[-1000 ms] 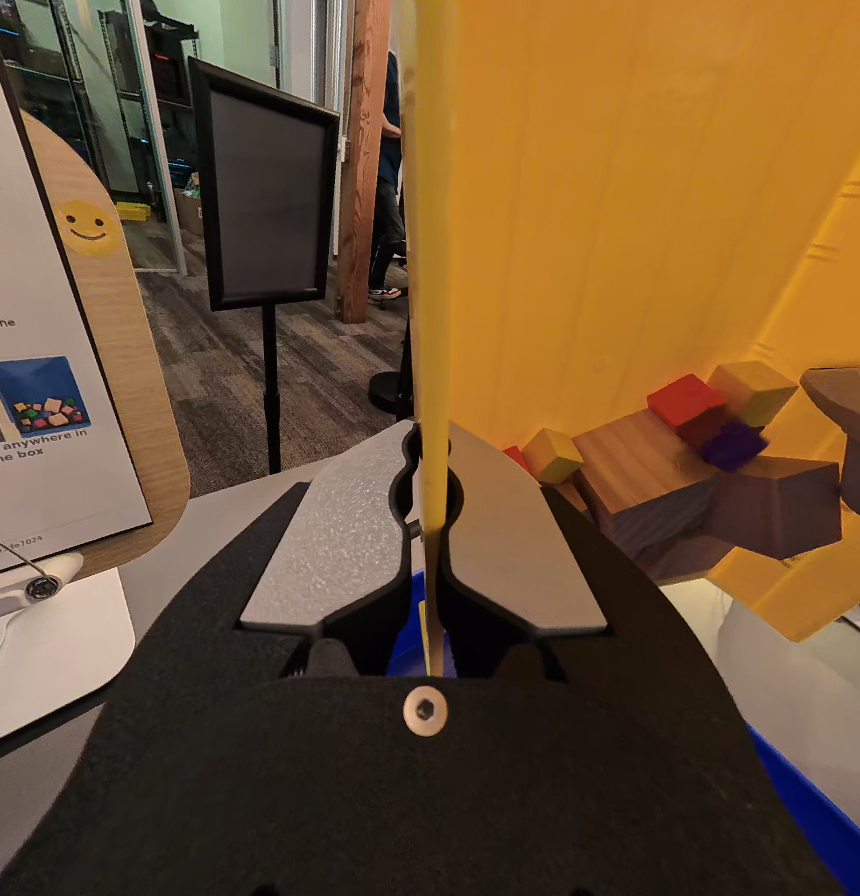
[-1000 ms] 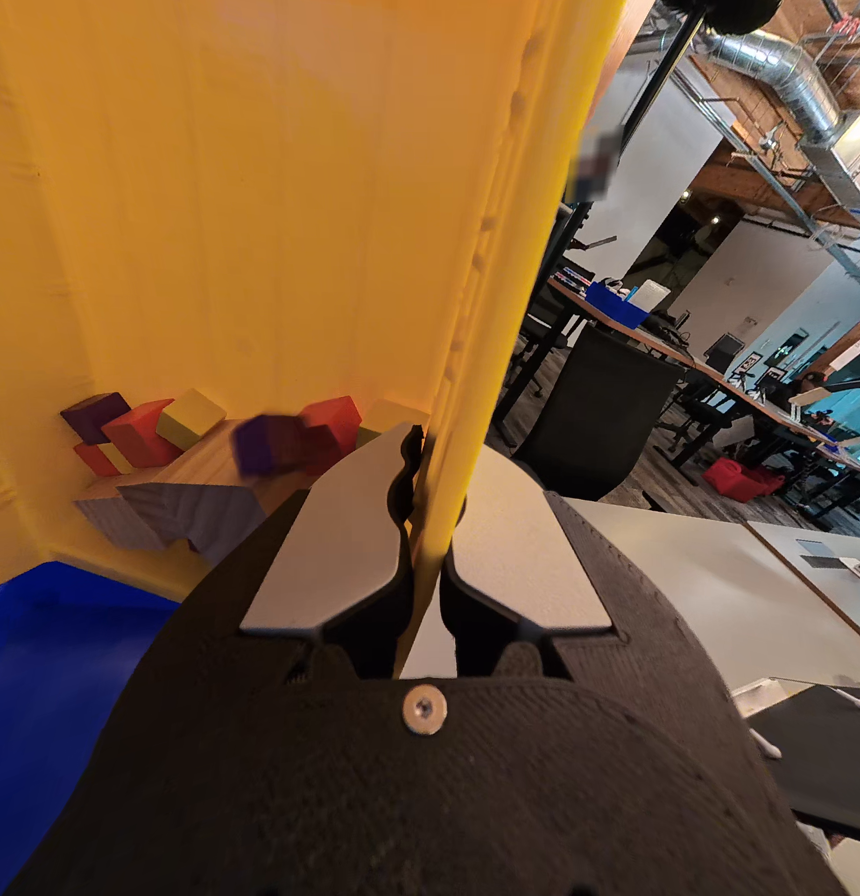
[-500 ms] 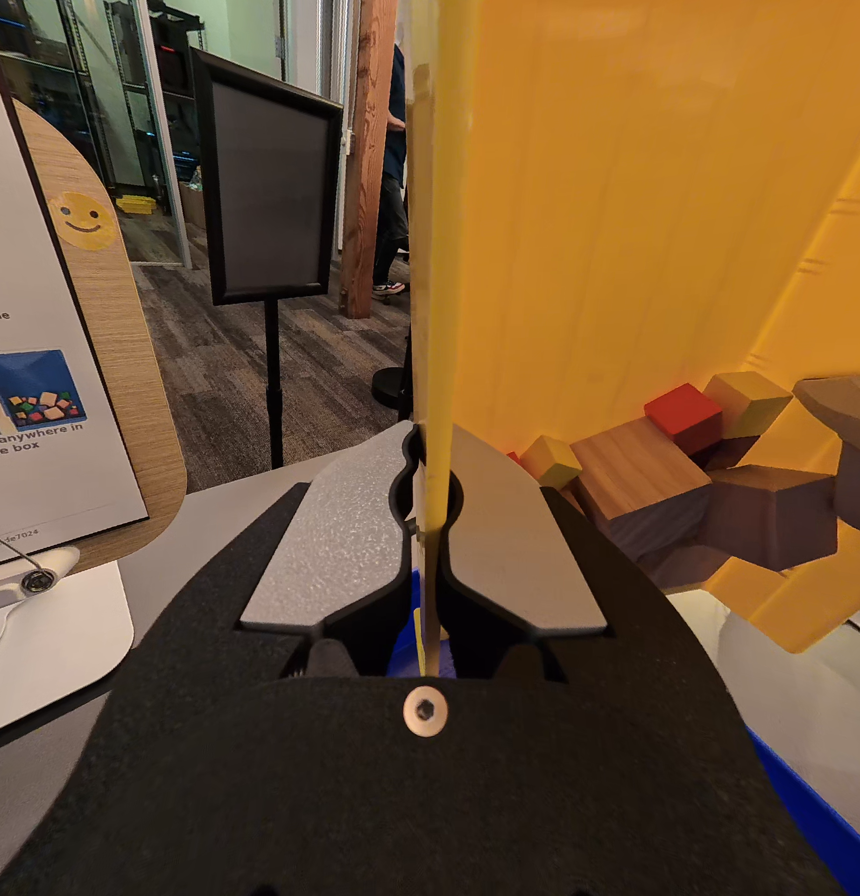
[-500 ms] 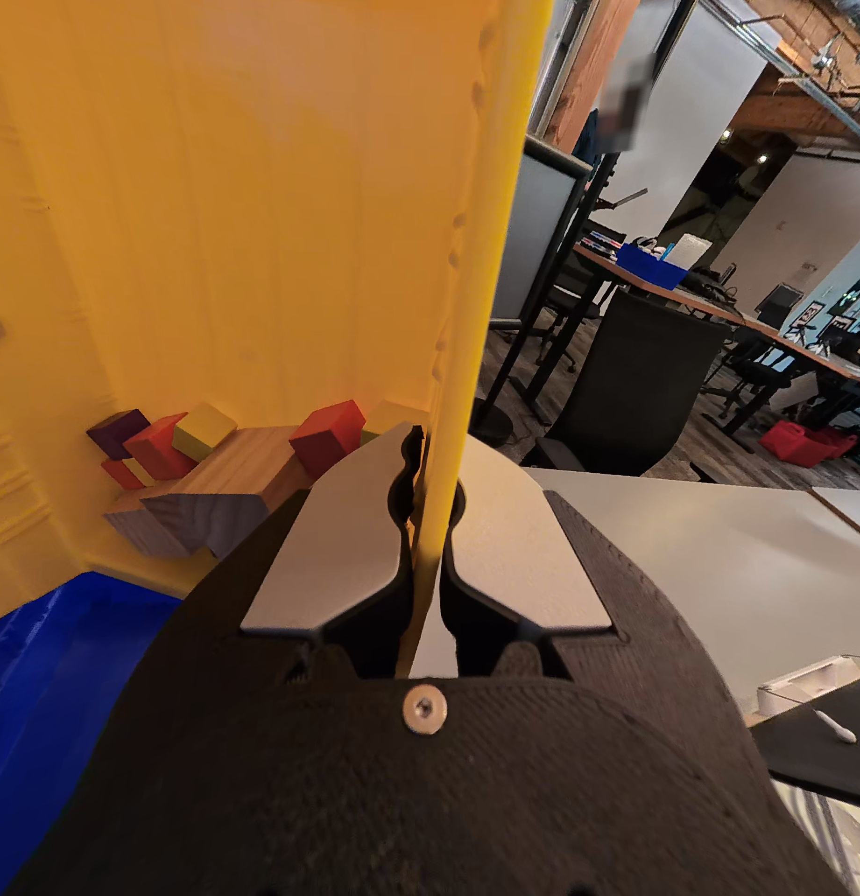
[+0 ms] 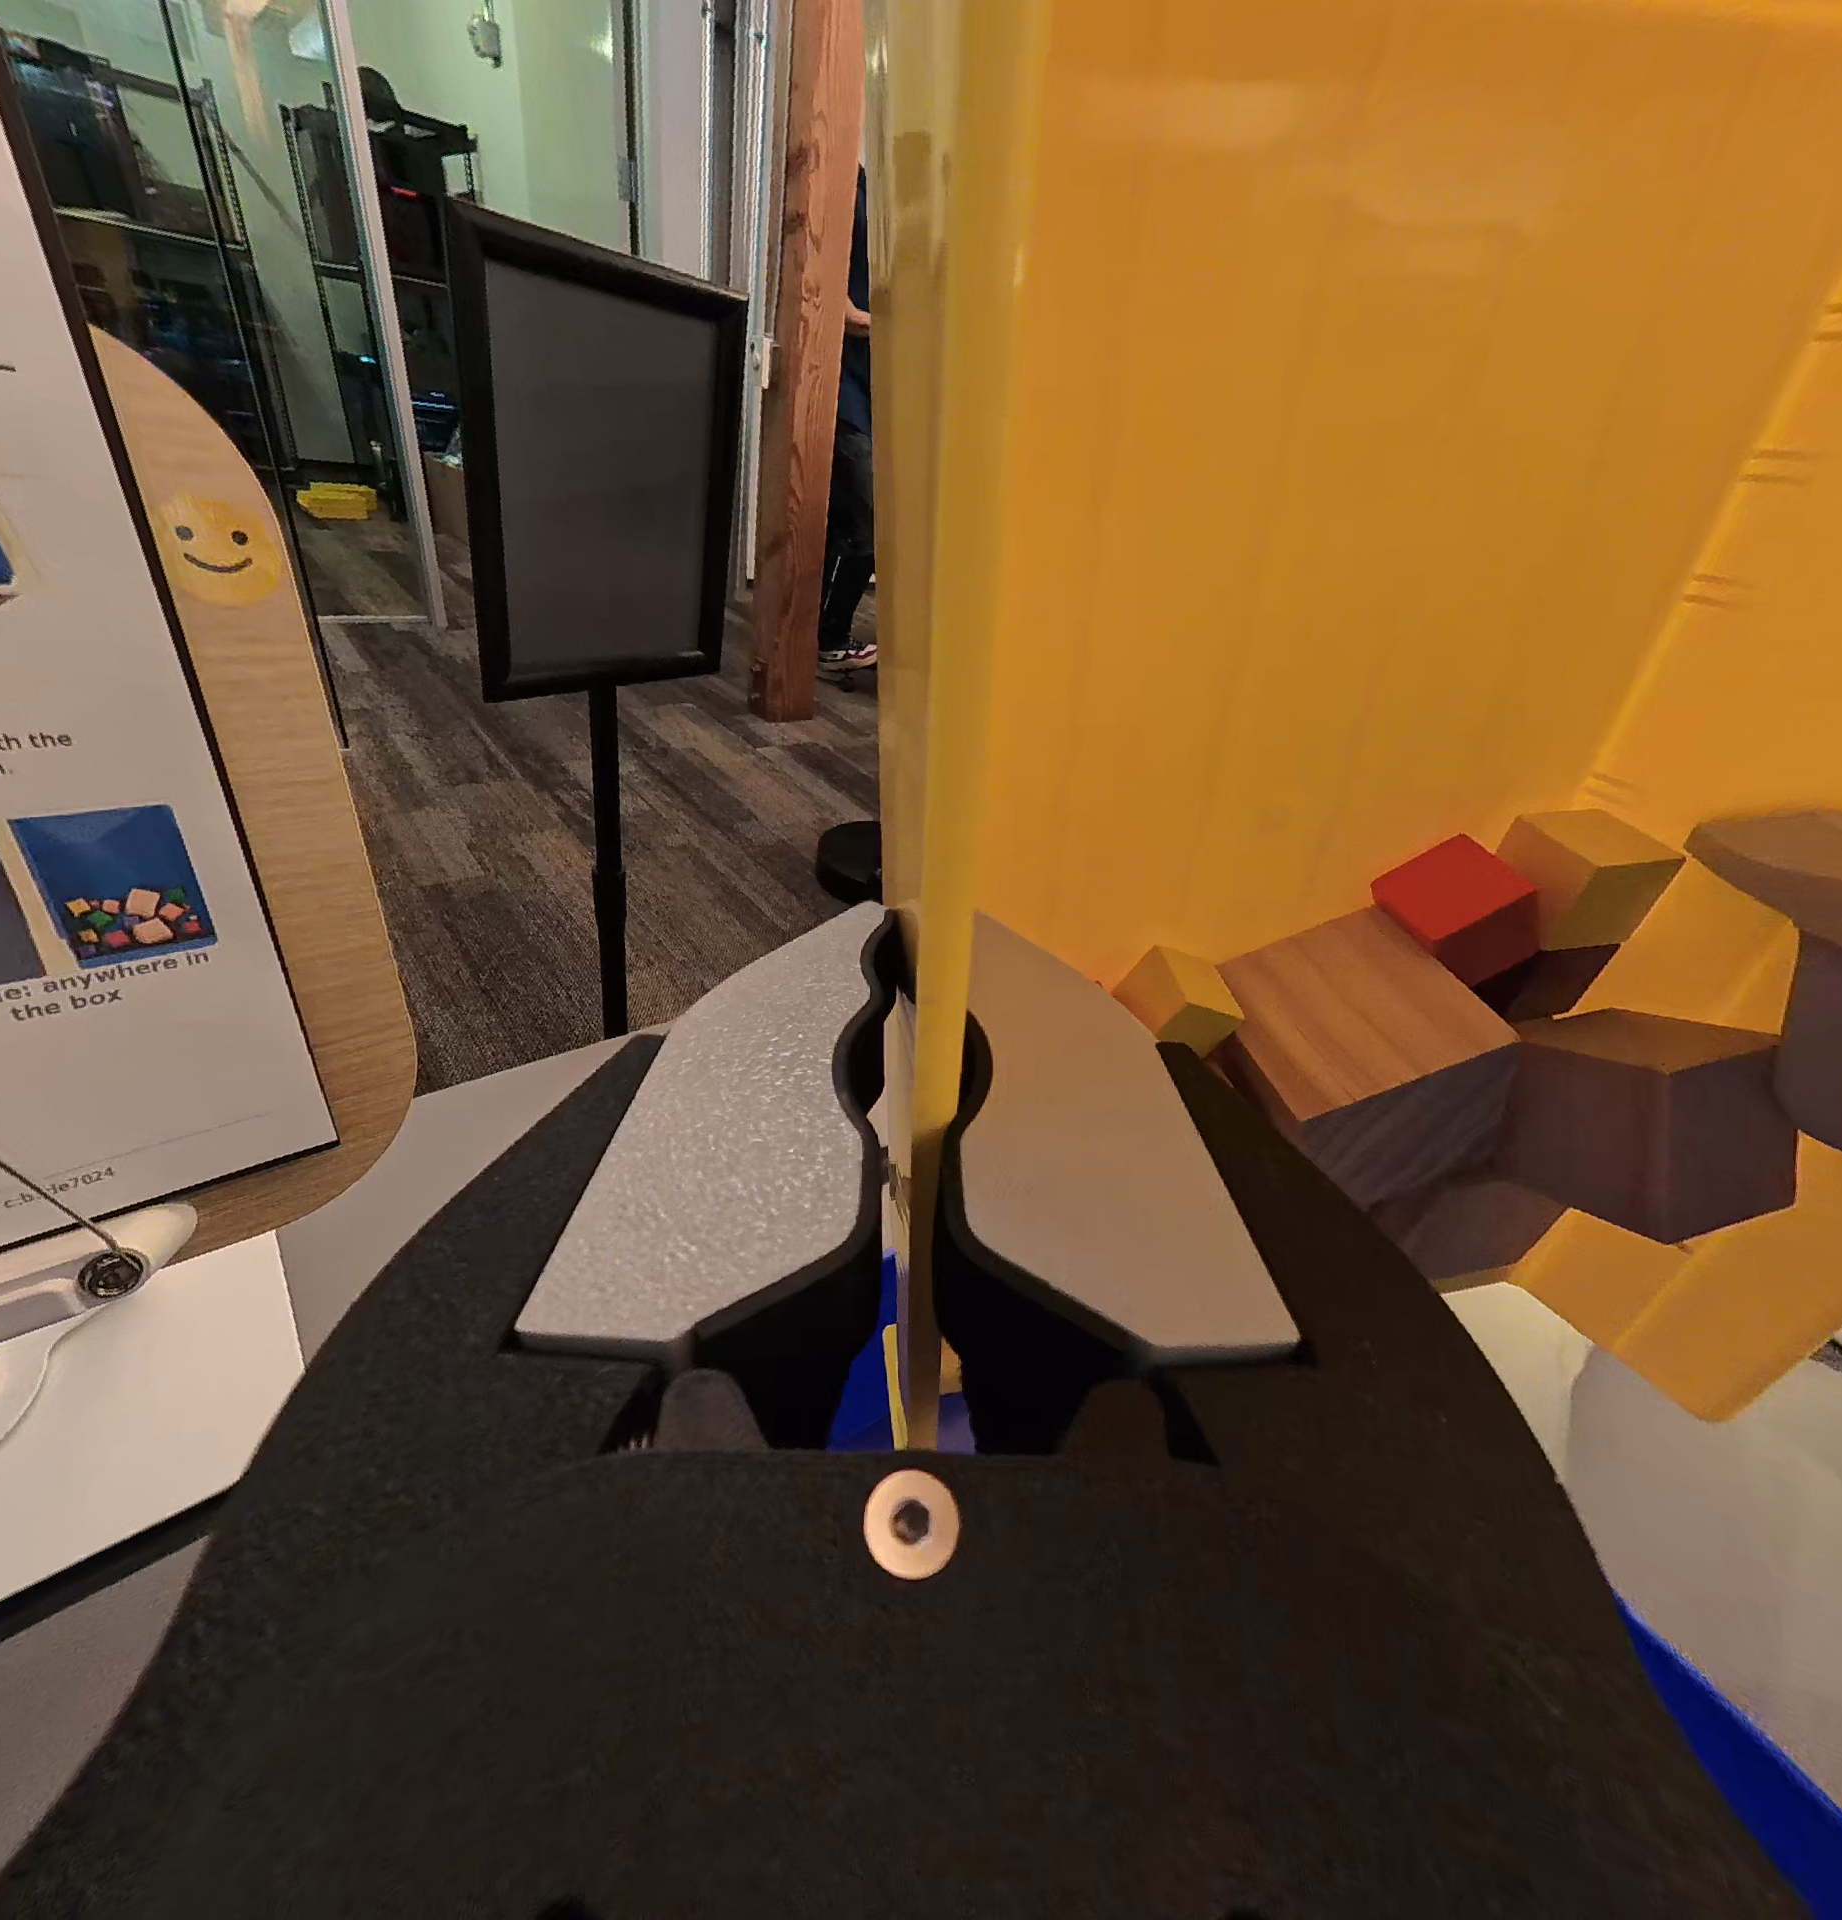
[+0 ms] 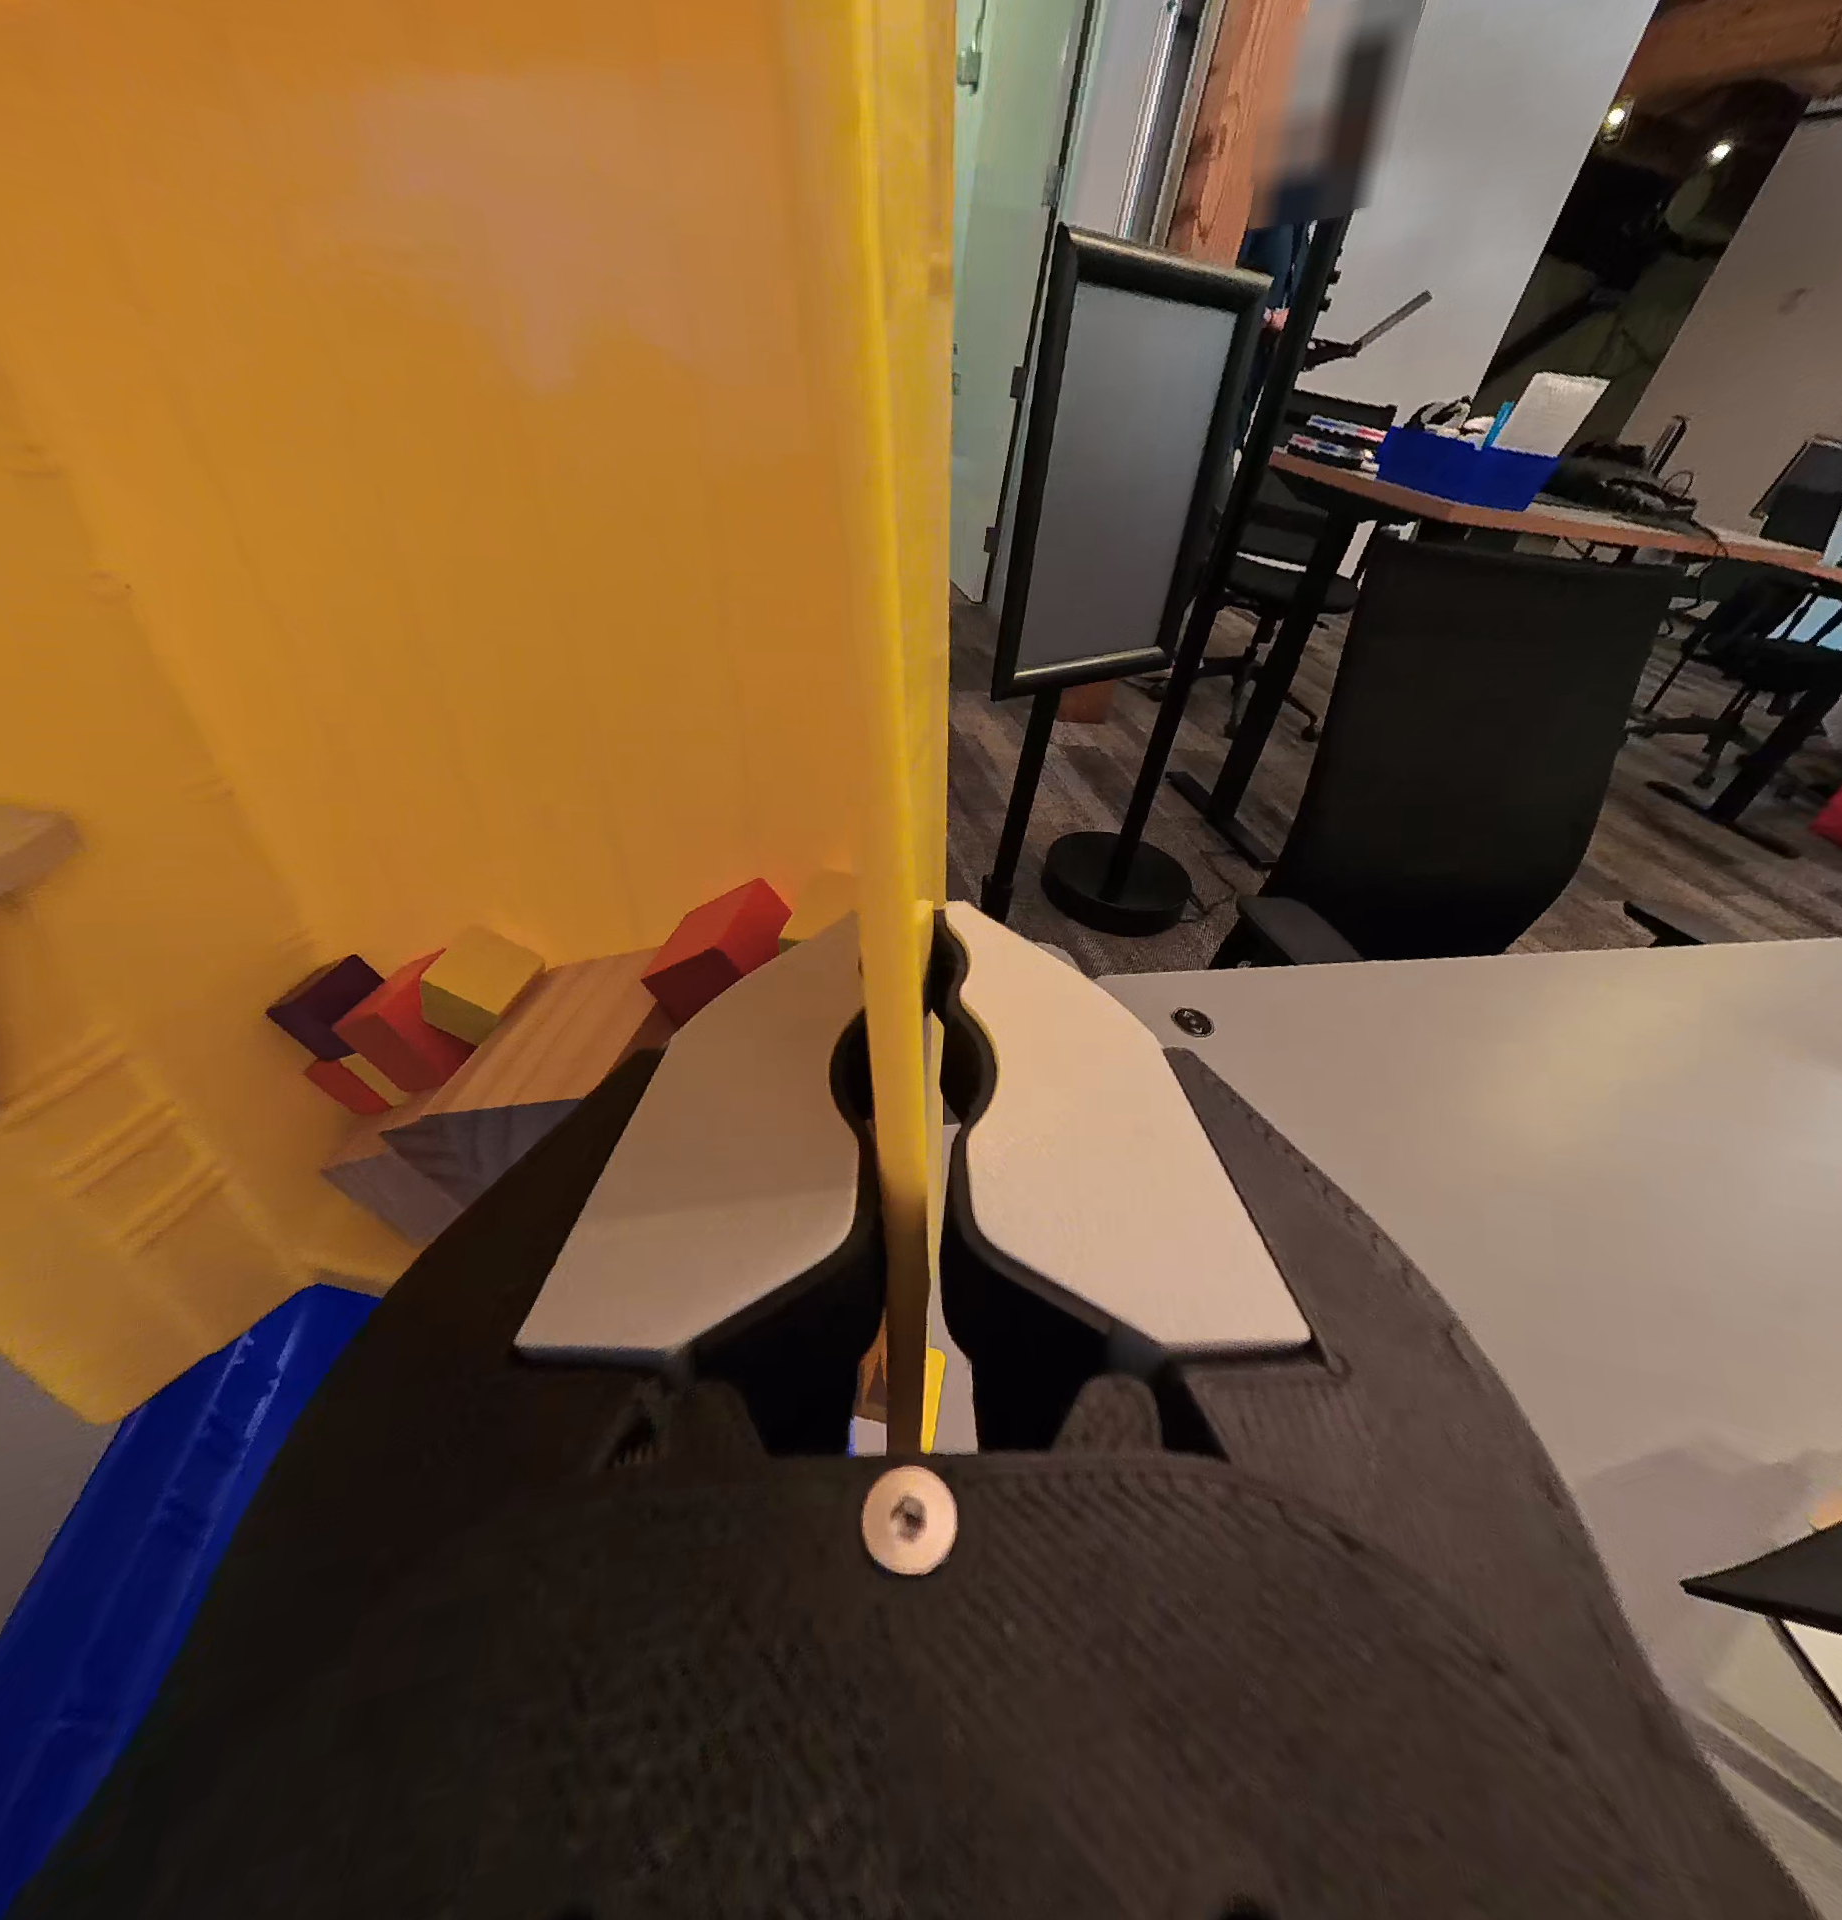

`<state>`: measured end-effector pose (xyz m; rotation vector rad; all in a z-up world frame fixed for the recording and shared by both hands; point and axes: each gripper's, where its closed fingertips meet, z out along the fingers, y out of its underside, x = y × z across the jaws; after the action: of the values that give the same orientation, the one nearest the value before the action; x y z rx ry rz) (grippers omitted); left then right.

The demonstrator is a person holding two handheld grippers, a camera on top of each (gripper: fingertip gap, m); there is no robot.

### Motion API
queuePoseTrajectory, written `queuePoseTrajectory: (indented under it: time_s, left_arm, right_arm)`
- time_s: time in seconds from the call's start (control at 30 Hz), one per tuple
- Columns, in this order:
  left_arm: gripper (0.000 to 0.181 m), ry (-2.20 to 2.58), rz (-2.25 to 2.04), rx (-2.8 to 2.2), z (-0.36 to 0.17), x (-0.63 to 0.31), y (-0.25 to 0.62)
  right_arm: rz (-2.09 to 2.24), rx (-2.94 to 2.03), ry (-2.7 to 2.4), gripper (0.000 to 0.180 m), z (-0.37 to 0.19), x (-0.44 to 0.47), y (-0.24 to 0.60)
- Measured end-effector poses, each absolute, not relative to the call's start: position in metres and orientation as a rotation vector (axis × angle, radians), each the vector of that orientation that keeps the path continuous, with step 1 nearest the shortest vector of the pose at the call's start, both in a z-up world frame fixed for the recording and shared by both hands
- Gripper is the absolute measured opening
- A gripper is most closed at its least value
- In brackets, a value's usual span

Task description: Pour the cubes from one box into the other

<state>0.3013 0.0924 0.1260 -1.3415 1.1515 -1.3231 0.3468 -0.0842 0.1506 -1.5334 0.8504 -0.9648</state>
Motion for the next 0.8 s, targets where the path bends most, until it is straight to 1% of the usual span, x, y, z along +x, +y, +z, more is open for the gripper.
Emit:
queuePoseTrajectory:
  time_s: [0.23,0.47,0.8]
  left_arm:
    - [0.004,1.13,-1.361,-1.327,0.129,0.301,0.092]
    - [0.003,1.117,-1.412,-1.342,0.123,0.302,0.096]
    - [0.003,1.066,-1.51,-1.388,0.112,0.301,0.099]
  right_arm:
    - [-1.0,-1.52,0.832,0.005,0.157,0.343,-0.085]
    - [-1.026,-1.547,0.828,0.007,0.149,0.337,-0.082]
    - [-1.183,-1.634,0.736,0.005,0.16,0.331,-0.076]
